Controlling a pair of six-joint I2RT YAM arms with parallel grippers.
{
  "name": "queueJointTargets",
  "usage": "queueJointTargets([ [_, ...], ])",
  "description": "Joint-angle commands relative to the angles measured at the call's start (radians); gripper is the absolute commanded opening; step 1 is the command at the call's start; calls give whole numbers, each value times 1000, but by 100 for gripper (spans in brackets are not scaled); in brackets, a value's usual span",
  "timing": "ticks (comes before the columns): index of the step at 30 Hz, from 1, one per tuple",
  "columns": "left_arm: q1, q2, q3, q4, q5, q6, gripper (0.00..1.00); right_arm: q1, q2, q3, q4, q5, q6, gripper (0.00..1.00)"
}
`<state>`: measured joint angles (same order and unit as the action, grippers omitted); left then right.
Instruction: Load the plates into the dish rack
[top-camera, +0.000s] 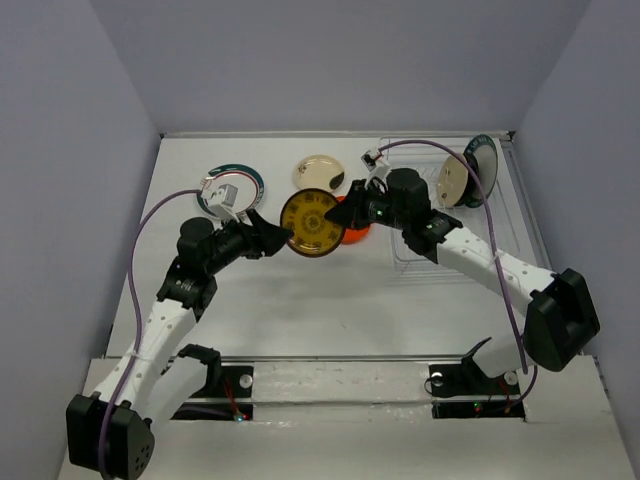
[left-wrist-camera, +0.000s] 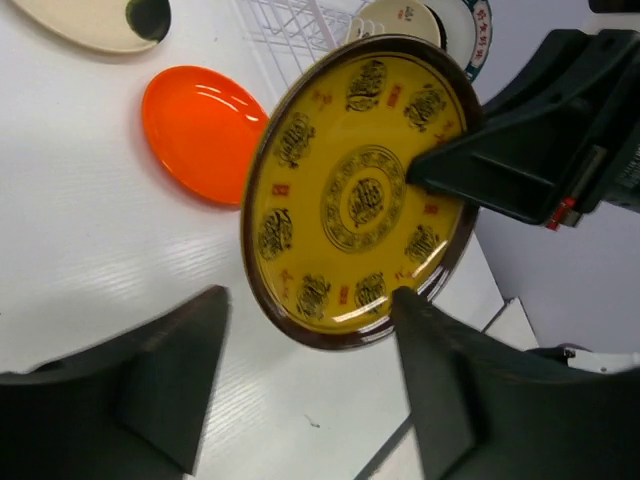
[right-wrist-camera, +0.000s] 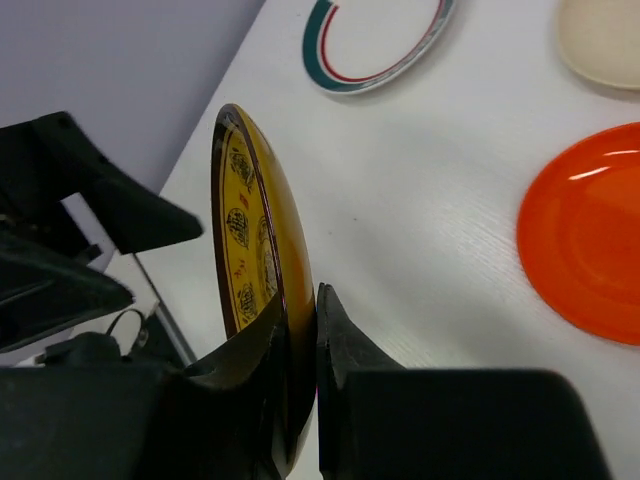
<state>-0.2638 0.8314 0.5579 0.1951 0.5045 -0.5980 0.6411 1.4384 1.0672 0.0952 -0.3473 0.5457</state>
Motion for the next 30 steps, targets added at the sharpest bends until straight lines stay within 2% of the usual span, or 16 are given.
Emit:
queueJointTargets([
  [1, -15, -21, 137, -78, -16, 92, 87, -90, -64, 79, -92, 267, -101, 7],
  [3, -17, -32, 166, -137, -20, 127, 96, -211, -84, 109, -188, 336, -131, 7],
  [5, -18, -60, 183, -189, -15, 188, 99, -324, -107, 125, -250, 463, -186, 7],
  [10, -18, -121, 155, -284, -135, 253, 99, -380, -70, 207, -298, 885, -415, 7],
  [12, -20, -124, 154, -278, -124, 264, 99, -403, -20, 256, -298, 986, -488, 7],
  [16, -52, -110, 163, -278, -126, 273, 99, -426, 88, 341, -290, 1071, -610, 7],
  [22, -100, -103, 174, -295, -162, 285, 99, -426, 221, 433, -204, 1111, -795, 7],
  [30, -118, -84, 175, -301, -173, 288, 99, -436, 301, 422, -201, 1062, -819, 7],
])
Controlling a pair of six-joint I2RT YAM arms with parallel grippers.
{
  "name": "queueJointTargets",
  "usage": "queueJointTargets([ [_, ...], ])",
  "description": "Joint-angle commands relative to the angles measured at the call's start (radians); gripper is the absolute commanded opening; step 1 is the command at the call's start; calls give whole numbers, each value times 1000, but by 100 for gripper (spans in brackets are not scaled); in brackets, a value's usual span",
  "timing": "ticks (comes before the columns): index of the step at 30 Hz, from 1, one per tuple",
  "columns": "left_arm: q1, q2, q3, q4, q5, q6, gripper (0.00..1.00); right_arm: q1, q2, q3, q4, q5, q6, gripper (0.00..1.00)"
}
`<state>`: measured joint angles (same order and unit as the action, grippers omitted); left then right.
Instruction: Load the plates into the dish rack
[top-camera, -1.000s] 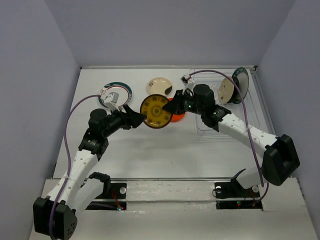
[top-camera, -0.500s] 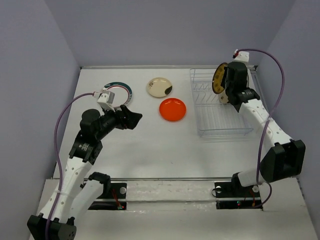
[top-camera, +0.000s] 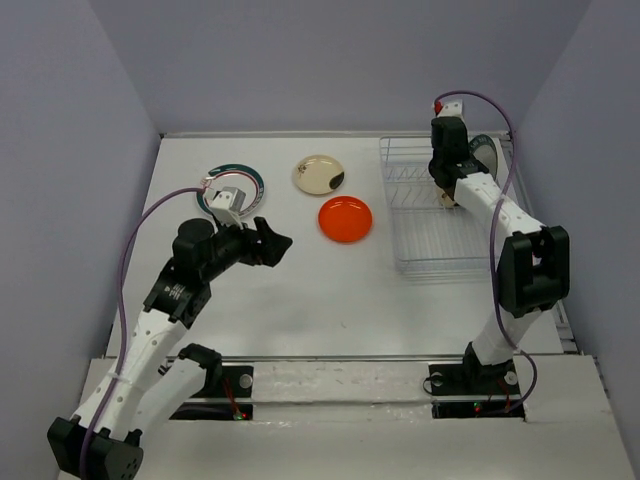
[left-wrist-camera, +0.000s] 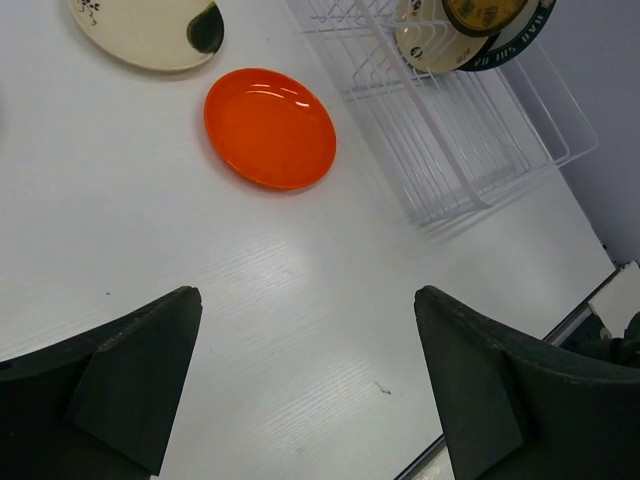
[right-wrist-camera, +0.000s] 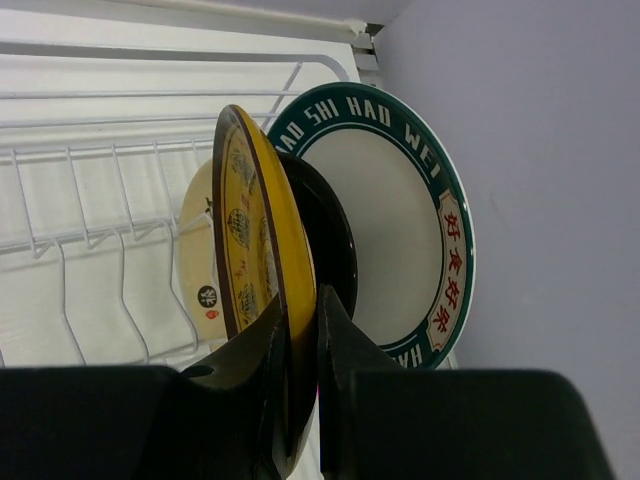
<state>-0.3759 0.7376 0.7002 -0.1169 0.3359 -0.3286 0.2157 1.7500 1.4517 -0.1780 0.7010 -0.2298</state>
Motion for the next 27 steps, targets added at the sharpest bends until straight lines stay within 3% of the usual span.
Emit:
queueJointTargets([
  [1, -6, 13, 33, 14, -9, 17, 99, -10, -6, 26, 74, -10, -25, 7],
  [10, -6, 126, 22, -1, -14, -36, 99, -10, 28, -65, 86, -84, 69, 7],
  [12, -6, 164, 22, 0, -20, -55, 99, -10, 28, -74, 89, -107, 79, 11],
  [14, -6, 189, 22, 3, -23, -87, 99, -10, 42, -73, 87, -109, 90, 20],
  [16, -11, 204, 9, 6, -61, -108, 99, -10, 54, -71, 81, -95, 118, 44],
  [19, -35, 195, -22, 39, -135, -173, 97, -10, 39, -47, 43, -87, 150, 65],
  [20, -41, 200, -24, 45, -152, -184, 97, -10, 34, -31, 23, -109, 176, 77],
  [23, -66, 242, -27, 98, -201, -228, 96, -10, 2, 13, -52, -118, 214, 87],
  [27, -124, 367, -22, 216, -284, -289, 92, -10, -113, -14, -71, -225, 291, 88],
])
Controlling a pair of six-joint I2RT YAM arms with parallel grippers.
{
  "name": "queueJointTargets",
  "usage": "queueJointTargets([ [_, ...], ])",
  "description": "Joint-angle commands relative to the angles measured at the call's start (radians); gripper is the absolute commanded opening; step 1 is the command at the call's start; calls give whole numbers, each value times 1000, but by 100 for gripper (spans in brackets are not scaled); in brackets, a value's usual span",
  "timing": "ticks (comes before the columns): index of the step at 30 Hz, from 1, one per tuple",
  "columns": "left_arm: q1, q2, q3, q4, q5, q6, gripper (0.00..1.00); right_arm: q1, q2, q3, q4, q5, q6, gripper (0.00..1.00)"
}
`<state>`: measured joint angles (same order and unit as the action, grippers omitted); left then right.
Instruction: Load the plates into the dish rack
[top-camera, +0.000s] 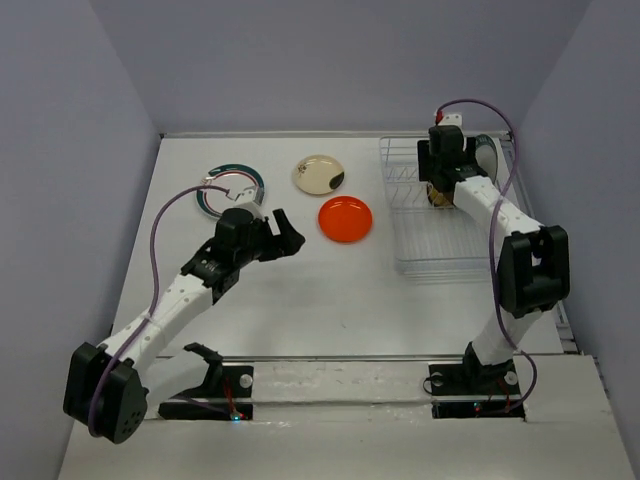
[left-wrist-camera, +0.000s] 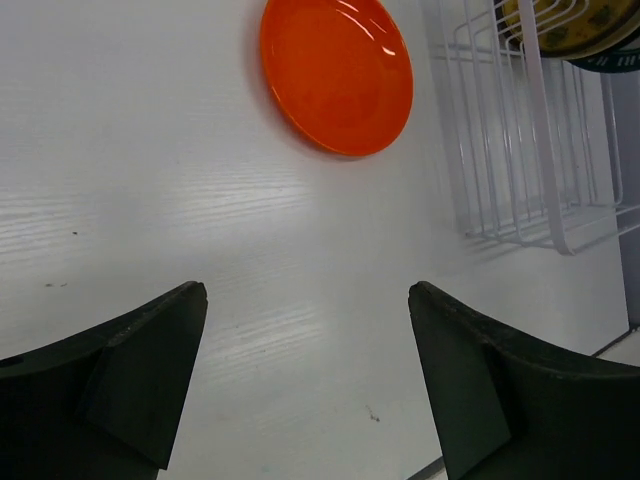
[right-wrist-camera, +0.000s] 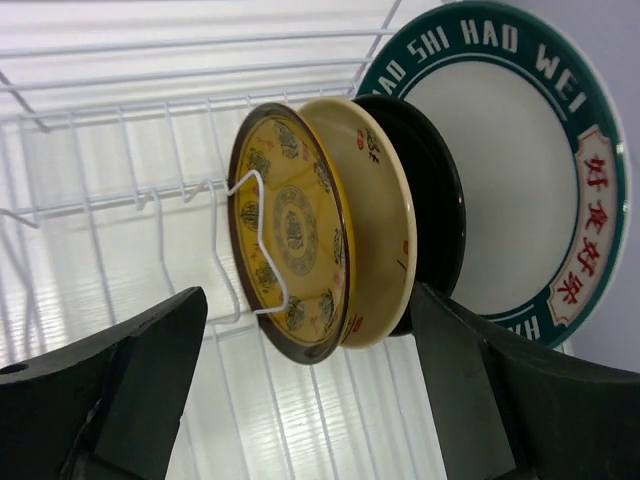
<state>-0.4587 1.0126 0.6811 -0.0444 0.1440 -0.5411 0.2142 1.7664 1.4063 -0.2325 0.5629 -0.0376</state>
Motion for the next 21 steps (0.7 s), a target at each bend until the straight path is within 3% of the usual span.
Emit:
queueJointTargets([
  [1, -52, 171, 24, 181, -102, -91, 90, -9, -192, 17, -16, -147, 144, 89],
  [6, -75, 435, 149, 244, -214, -114, 79, 31, -379, -160, 40, -352, 261, 89],
  [13, -77, 688, 357, 296, -208, -111, 70, 105, -608, -472, 208, -586, 406, 89],
  [18, -67, 872, 472, 279, -204, -85, 60, 151, -676, -556, 262, -638, 433, 88],
  [21, -69, 938, 524, 301, -159, -69, 47, 163, -699, -583, 269, -647, 432, 88],
])
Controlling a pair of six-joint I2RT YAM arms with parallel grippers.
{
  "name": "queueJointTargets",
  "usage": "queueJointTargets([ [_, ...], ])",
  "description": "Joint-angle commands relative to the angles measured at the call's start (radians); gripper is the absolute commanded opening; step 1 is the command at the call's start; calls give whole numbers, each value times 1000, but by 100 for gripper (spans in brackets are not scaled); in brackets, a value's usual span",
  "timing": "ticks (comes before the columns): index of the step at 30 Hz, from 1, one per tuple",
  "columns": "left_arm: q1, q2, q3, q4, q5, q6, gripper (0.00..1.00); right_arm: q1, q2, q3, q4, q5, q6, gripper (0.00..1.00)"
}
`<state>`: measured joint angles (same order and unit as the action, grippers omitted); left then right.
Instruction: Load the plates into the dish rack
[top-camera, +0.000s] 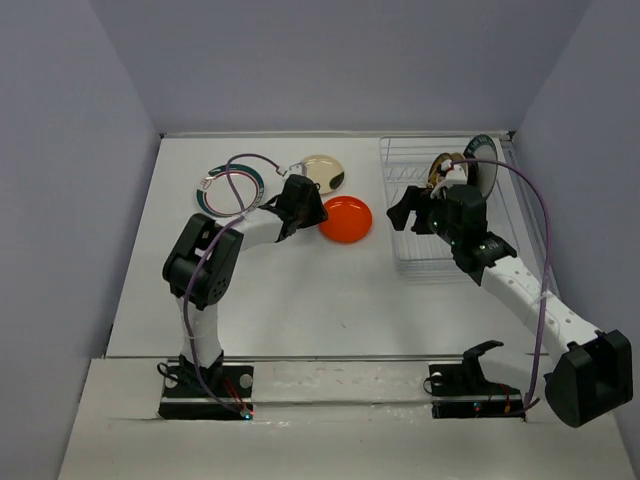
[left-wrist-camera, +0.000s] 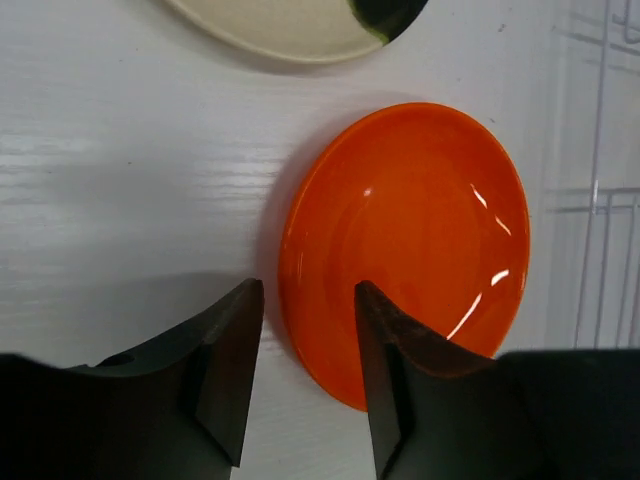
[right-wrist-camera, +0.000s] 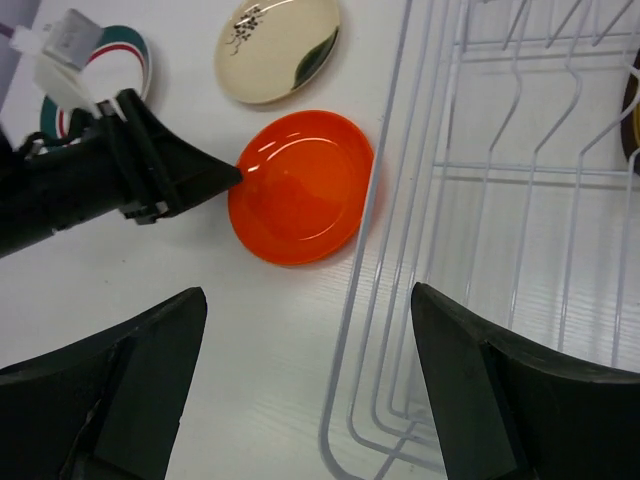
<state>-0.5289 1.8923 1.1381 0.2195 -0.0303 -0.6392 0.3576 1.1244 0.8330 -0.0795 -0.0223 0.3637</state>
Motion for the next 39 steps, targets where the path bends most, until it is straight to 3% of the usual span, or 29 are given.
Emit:
queueJointTargets([
  [1, 1, 74, 81, 24, 20, 27, 44, 20, -60, -14, 115, -67, 34, 88],
  [4, 1, 119, 107, 17, 18, 29, 35, 30, -67, -29, 116, -76, 35, 88],
  [6, 1, 134, 111, 17, 7, 30, 21, 30, -75, -34, 116, -80, 40, 88],
  [7, 1, 137, 107, 21, 3, 30, 6, 30, -78, -38, 118, -85, 43, 88],
  [12, 1, 19, -41, 83, -19, -2, 6, 30, -66, -49, 118, -114, 27, 86],
  [17, 0, -304, -283, 118, -54, -11, 6, 72, -3, 15, 98, -231, -3, 88],
  [24, 1, -732, -495, 113, -27, -39, 6, 135, 136, 106, 83, -324, 4, 93],
  [32, 0, -878, -563, 133, 150, -37, 6, 158, 261, 164, 86, -358, 60, 91],
  [34, -2, -900, -566, 147, 171, -33, 6, 158, 273, 163, 112, -393, 73, 83],
  [36, -2, -906, -563, 150, 188, -30, 6, 158, 276, 155, 141, -416, 98, 49],
  [37, 0, -911, -563, 158, 196, -27, 6, 158, 278, 153, 158, -416, 106, 26],
  [38, 0, -914, -561, 158, 196, -28, 12, 158, 275, 155, 159, -398, 112, 10],
  [39, -2, -915, -560, 158, 196, -28, 21, 158, 270, 155, 161, -346, 109, 7],
])
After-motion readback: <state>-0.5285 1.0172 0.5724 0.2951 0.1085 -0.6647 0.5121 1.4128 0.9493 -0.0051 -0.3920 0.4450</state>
